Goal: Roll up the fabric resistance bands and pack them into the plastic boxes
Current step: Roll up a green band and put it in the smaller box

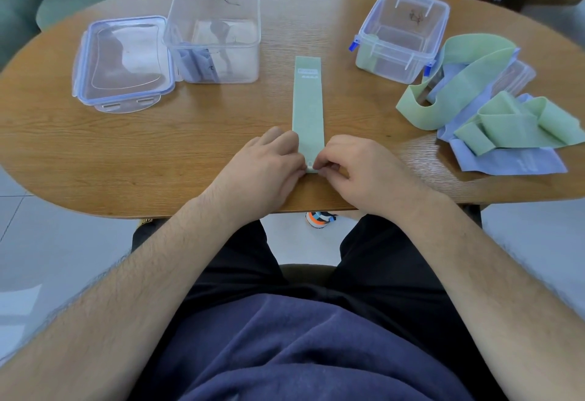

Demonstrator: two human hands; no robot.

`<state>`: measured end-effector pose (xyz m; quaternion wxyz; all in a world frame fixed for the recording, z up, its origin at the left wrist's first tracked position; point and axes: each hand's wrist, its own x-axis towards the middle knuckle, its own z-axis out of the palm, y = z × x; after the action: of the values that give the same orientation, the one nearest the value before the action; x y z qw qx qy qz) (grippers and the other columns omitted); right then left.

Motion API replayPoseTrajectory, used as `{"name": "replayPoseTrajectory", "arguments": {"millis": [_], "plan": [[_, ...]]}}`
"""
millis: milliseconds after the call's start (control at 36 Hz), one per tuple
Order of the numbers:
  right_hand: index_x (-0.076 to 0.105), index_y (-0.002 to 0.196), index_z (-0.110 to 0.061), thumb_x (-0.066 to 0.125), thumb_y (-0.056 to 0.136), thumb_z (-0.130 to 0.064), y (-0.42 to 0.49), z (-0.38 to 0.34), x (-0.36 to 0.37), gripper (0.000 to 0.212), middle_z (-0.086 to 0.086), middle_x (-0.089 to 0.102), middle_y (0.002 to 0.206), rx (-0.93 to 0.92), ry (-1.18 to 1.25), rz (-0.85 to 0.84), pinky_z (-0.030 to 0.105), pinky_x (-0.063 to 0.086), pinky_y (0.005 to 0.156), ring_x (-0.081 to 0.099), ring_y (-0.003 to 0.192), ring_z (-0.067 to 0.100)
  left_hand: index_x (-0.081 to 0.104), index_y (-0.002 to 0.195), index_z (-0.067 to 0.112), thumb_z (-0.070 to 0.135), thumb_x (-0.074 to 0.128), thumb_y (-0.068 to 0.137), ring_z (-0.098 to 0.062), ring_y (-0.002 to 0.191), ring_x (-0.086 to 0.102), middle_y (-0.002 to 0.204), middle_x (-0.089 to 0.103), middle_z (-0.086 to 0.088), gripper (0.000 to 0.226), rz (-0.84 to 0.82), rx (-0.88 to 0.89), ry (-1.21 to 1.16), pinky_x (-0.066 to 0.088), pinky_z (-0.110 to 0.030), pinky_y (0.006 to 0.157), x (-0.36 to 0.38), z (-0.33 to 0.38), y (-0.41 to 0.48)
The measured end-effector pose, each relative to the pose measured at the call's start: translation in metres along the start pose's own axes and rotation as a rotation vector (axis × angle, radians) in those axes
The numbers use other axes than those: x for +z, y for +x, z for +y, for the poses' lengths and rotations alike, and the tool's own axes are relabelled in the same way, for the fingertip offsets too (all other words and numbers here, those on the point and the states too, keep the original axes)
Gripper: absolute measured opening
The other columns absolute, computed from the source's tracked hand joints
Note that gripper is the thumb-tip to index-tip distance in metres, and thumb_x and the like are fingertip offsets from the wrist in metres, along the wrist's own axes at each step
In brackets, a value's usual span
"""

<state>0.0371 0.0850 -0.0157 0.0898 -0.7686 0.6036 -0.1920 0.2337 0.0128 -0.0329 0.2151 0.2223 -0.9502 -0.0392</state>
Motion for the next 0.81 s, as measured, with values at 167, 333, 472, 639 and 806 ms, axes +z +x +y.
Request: {"name": "replayPoseTrajectory", "arguments": {"millis": [167, 333, 472, 639, 806], "plan": [[0.074, 0.102, -0.013, 0.060, 0.097, -0.012, -0.0003, 0.0008, 0.0021, 0.015, -0.007, 0.055, 0.094, 0.044, 0.034, -0.008, 0.005, 0.033, 0.071, 0.045, 0.082, 0.003, 0.071, 0.090, 0.016, 0.024, 0.059, 0.097, -0.025, 0.090, 0.061, 0.089, 0.061, -0.001, 0.016, -0.027, -0.016, -0.012, 0.037, -0.030, 0.067, 0.0005, -0.0041, 0.0002], [0.075, 0.102, -0.011, 0.060, 0.097, -0.011, 0.0002, 0.0023, 0.0065, 0.015, -0.001, 0.057, 0.096, 0.056, 0.060, 0.025, 0.007, 0.034, 0.077, 0.046, 0.088, 0.005, 0.072, 0.091, 0.015, 0.023, 0.058, 0.097, -0.024, 0.084, 0.059, 0.086, 0.059, -0.001, 0.017, -0.045, -0.045, -0.045, 0.034, -0.029, 0.069, -0.0011, -0.0050, 0.0028], [0.070, 0.101, -0.012, 0.058, 0.097, -0.009, 0.0005, 0.0024, 0.0064, 0.014, -0.007, 0.056, 0.092, 0.051, 0.055, 0.058, 0.015, 0.038, 0.075, 0.047, 0.085, 0.005, 0.068, 0.101, 0.013, 0.020, 0.057, 0.098, -0.026, 0.089, 0.058, 0.090, 0.060, -0.002, 0.014, -0.029, -0.076, -0.107, 0.049, -0.043, 0.077, 0.0018, -0.0040, 0.0050], [0.072, 0.099, -0.012, 0.057, 0.096, -0.007, 0.0009, 0.0028, 0.0090, 0.016, 0.001, 0.064, 0.096, 0.043, 0.044, 0.078, 0.021, 0.042, 0.080, 0.056, 0.091, 0.015, 0.066, 0.094, 0.006, 0.010, 0.063, 0.095, -0.028, 0.084, 0.055, 0.087, 0.057, -0.008, 0.005, -0.003, -0.107, -0.143, 0.040, -0.030, 0.079, 0.0051, -0.0050, 0.0063], [0.075, 0.104, -0.013, 0.067, 0.092, -0.014, 0.0015, 0.0053, 0.0082, 0.014, -0.003, 0.060, 0.099, 0.025, -0.012, 0.061, 0.016, 0.036, 0.086, 0.049, 0.097, 0.009, 0.069, 0.094, 0.005, 0.011, 0.062, 0.096, -0.027, 0.086, 0.060, 0.108, 0.056, -0.010, 0.010, 0.005, -0.088, -0.159, 0.049, -0.037, 0.081, 0.0037, -0.0053, 0.0046]]}}
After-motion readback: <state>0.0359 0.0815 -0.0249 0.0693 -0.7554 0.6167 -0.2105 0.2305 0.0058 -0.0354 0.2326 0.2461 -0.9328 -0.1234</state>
